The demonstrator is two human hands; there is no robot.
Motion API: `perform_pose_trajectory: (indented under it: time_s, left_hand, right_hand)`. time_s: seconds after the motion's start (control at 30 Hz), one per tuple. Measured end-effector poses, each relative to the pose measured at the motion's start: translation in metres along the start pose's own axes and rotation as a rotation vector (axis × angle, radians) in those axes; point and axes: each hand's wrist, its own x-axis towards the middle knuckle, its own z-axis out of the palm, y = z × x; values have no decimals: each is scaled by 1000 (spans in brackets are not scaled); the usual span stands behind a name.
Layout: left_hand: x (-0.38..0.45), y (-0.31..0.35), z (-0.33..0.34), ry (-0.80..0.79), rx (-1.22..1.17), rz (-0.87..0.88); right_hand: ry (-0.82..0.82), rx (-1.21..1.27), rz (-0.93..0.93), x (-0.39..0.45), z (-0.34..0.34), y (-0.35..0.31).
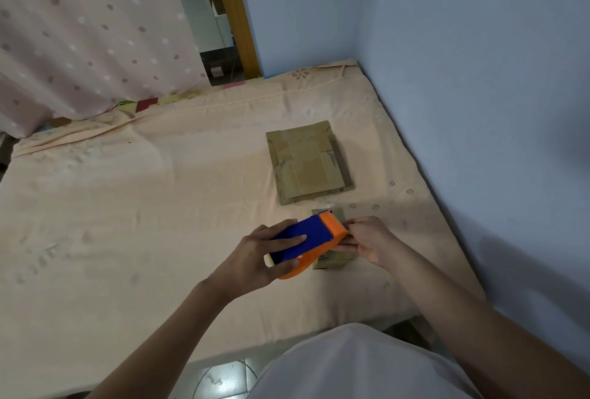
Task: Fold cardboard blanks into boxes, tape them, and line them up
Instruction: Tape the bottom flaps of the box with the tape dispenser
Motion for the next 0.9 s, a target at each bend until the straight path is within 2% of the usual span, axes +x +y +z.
perform_pose_trajectory:
  time_s: [0.23, 0.4, 0.6, 0.9]
  left_hand:
    - [0, -9, 1, -51, 4, 39]
    - [-1, -14, -4, -85, -68, 5]
    - [-2, -18, -4, -136, -154, -21]
    - [4, -23, -16, -199, -160, -5]
  right_hand:
    - [15, -164, 20, 18, -6, 13]
    - [23, -193, 45, 23, -4, 21]
    - [77, -187, 56, 29, -2, 33]
    - [199, -75, 77, 30, -4, 37]
